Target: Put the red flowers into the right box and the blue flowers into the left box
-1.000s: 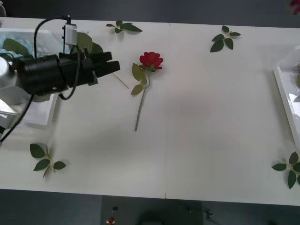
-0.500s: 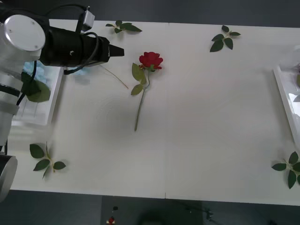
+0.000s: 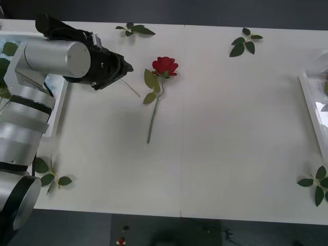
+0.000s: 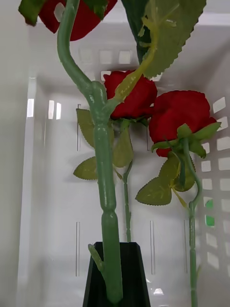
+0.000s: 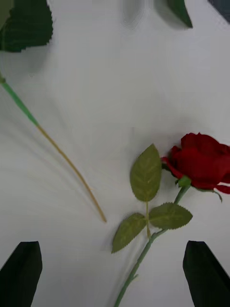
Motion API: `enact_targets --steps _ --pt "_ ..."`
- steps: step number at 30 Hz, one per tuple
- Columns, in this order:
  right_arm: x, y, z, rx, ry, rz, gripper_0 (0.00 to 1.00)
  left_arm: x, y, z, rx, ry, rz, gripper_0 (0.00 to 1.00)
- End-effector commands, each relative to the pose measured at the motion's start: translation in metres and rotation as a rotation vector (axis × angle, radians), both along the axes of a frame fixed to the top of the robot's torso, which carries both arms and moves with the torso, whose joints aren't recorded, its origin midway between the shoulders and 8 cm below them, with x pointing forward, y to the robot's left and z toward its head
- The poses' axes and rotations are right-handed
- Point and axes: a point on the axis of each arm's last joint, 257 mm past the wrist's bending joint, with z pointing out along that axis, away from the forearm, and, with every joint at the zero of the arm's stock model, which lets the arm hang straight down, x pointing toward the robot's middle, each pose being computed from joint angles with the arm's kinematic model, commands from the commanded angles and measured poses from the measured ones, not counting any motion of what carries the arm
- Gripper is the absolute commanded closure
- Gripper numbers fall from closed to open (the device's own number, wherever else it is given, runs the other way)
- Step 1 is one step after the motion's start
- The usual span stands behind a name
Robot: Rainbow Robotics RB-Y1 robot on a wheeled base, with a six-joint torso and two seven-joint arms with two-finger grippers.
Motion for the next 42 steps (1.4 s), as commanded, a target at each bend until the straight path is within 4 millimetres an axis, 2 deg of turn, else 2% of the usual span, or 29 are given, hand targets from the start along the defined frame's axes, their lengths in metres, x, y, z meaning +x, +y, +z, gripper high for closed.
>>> enact_targets --steps 1,2,4,5,7,10,20,23,27,30,34,42 --pt "0.007 -0.005 0.020 0.010 -0.036 -0.027 0.76 0.018 0.006 0.002 -0.072 -0.019 0.134 0.15" --pt "0.008 -0.004 0.021 0.015 -0.039 -0.028 0.47 0.023 0.010 -0.003 -0.064 -0.032 0.161 0.15" --pt "0.008 -0.002 0.021 0.028 -0.043 -0.027 0.05 0.031 0.019 -0.013 -0.045 -0.060 0.211 0.15" --pt "0.008 -0.002 0.021 0.035 -0.044 -0.029 0.00 0.036 0.025 -0.015 -0.040 -0.075 0.236 0.14" --pt "0.009 0.000 0.022 0.037 -0.047 -0.027 0.00 0.046 0.039 -0.020 -0.026 -0.116 0.287 0.00" --pt "0.009 0.001 0.022 0.038 -0.047 -0.025 0.00 0.055 0.061 -0.021 0.023 -0.166 0.324 0.00" --pt "0.012 0.011 0.024 0.067 -0.057 -0.010 0.00 0.069 0.098 -0.014 0.001 -0.227 0.407 0.00" --pt "0.015 0.022 0.021 0.115 -0.070 0.000 0.00 0.075 0.108 -0.008 -0.046 -0.263 0.449 0.00" --pt "0.020 0.045 0.018 0.217 -0.095 0.022 0.00 0.079 0.125 -0.004 -0.022 -0.300 0.478 0.00" --pt "0.023 0.062 0.019 0.274 -0.106 0.047 0.00 0.079 0.127 -0.003 -0.010 -0.304 0.476 0.00" --pt "0.030 0.097 0.019 0.291 -0.118 0.120 0.00 0.078 0.123 -0.006 0.013 -0.301 0.453 0.00" --pt "0.040 0.173 0.008 0.286 -0.140 0.269 0.00 0.069 0.087 -0.031 0.015 -0.248 0.371 0.00"
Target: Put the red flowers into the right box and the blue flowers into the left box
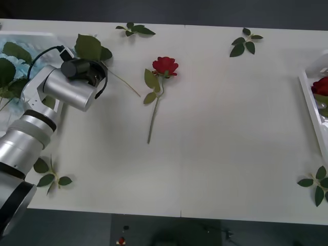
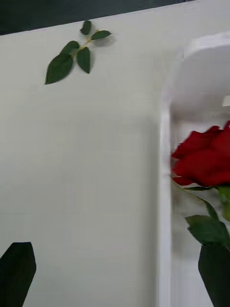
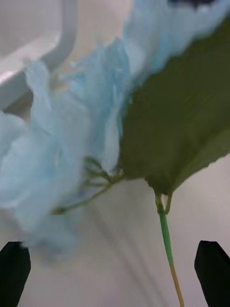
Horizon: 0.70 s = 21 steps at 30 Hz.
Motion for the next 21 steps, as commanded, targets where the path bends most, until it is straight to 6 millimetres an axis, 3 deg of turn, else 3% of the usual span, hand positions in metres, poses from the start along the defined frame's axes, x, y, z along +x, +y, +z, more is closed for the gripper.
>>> enact_targets --steps 1,10,14,21 --pt "0.010 0.043 0.013 0.003 -0.056 0.079 0.00 0.005 -0.019 0.013 0.027 -0.019 -0.062 0.00" --pt "0.010 0.095 0.018 0.020 -0.097 0.175 0.00 0.006 -0.061 0.016 0.033 -0.022 -0.123 0.00" --pt "0.008 0.113 0.022 0.027 -0.106 0.214 0.00 0.014 -0.062 0.016 0.095 -0.016 -0.114 0.01" --pt "0.005 0.129 0.023 0.027 -0.118 0.252 0.00 0.021 -0.058 0.005 0.131 -0.014 -0.114 0.35"
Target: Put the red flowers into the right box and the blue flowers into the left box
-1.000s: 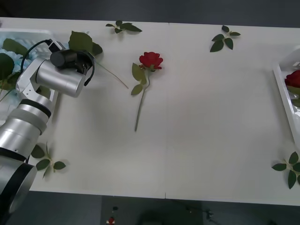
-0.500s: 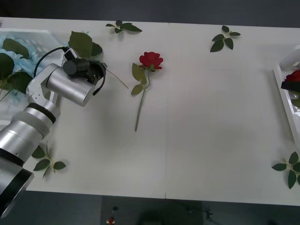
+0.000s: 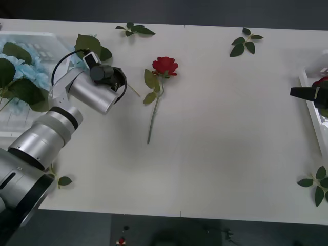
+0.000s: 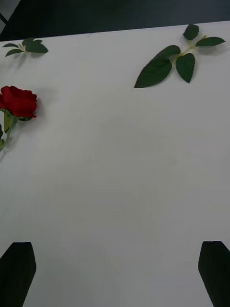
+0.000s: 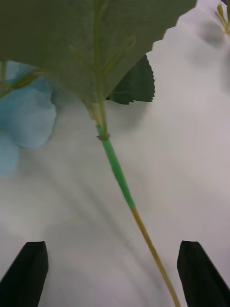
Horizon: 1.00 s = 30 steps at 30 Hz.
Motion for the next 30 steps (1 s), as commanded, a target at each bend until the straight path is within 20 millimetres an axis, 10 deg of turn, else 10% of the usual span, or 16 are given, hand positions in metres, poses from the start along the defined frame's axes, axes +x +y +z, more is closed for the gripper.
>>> enact_targets --steps 1,4,18,30 --pt "0.002 0.020 0.014 -0.004 -0.042 0.049 0.00 0.016 -0.003 0.028 0.016 -0.059 -0.025 0.52" --pt "0.000 0.023 0.014 -0.009 -0.042 0.062 0.00 0.014 -0.002 0.022 0.028 -0.048 -0.027 1.00" --pt "-0.025 0.048 0.029 0.061 -0.021 0.183 0.00 0.001 0.000 -0.001 0.072 -0.024 -0.059 1.00" --pt "-0.091 0.085 0.065 0.091 -0.084 0.427 0.00 -0.065 0.017 -0.029 0.039 -0.032 -0.158 1.00"
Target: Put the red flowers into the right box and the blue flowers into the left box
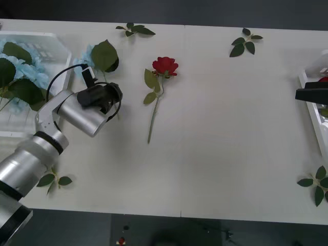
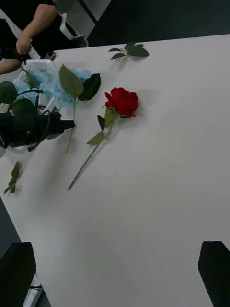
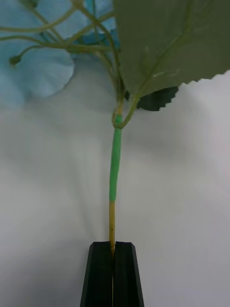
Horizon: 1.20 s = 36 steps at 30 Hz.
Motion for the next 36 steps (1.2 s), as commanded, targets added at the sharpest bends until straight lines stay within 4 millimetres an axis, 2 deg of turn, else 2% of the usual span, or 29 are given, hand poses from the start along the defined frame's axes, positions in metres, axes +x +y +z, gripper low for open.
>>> enact_targets --steps 1,5,9,11,12,13,14,15,16,19,20,23,28,31,36 --pt "-0.023 0.020 0.009 -0.046 -0.114 0.119 0.00 -0.027 0.007 0.001 0.025 -0.006 -0.064 1.00" --pt "-0.035 0.028 0.011 -0.042 -0.161 0.182 0.00 -0.057 0.015 0.004 0.063 0.042 -0.089 1.00" --pt "-0.048 0.032 0.013 -0.063 -0.222 0.254 0.00 -0.096 0.019 0.017 0.061 0.099 -0.123 1.00" --pt "-0.053 0.034 0.013 -0.059 -0.239 0.275 0.00 -0.105 0.021 0.022 0.062 0.116 -0.131 1.00" --pt "-0.057 0.036 0.014 -0.054 -0.257 0.292 0.00 -0.110 0.022 0.027 0.065 0.130 -0.136 0.97" --pt "-0.059 0.037 0.015 -0.053 -0.265 0.301 0.00 -0.111 0.023 0.029 0.071 0.135 -0.136 0.88" --pt "-0.061 0.038 0.016 -0.050 -0.275 0.311 0.00 -0.111 0.025 0.033 0.078 0.136 -0.138 0.70" --pt "-0.064 0.039 0.016 -0.048 -0.289 0.325 0.00 -0.110 0.027 0.037 0.088 0.130 -0.140 0.47" --pt "-0.067 0.041 0.019 -0.043 -0.305 0.339 0.00 -0.107 0.029 0.042 0.093 0.120 -0.140 0.31" --pt "-0.072 0.043 0.023 -0.034 -0.339 0.366 0.00 -0.100 0.033 0.049 0.101 0.106 -0.132 0.16" --pt "-0.075 0.045 0.024 -0.033 -0.356 0.381 0.00 -0.096 0.034 0.052 0.106 0.102 -0.130 0.08" --pt "-0.080 0.047 0.027 -0.009 -0.359 0.396 0.00 -0.085 0.038 0.060 0.130 0.089 -0.126 0.03" --pt "-0.084 0.050 0.032 0.019 -0.363 0.405 0.00 -0.062 0.038 0.075 0.148 0.074 -0.122 0.03" --pt "-0.085 0.052 0.034 0.032 -0.366 0.409 0.00 -0.051 0.038 0.075 0.182 0.076 -0.129 0.03" --pt "-0.084 0.054 0.034 0.055 -0.372 0.401 0.00 -0.039 0.047 0.060 0.256 0.092 -0.137 0.03"
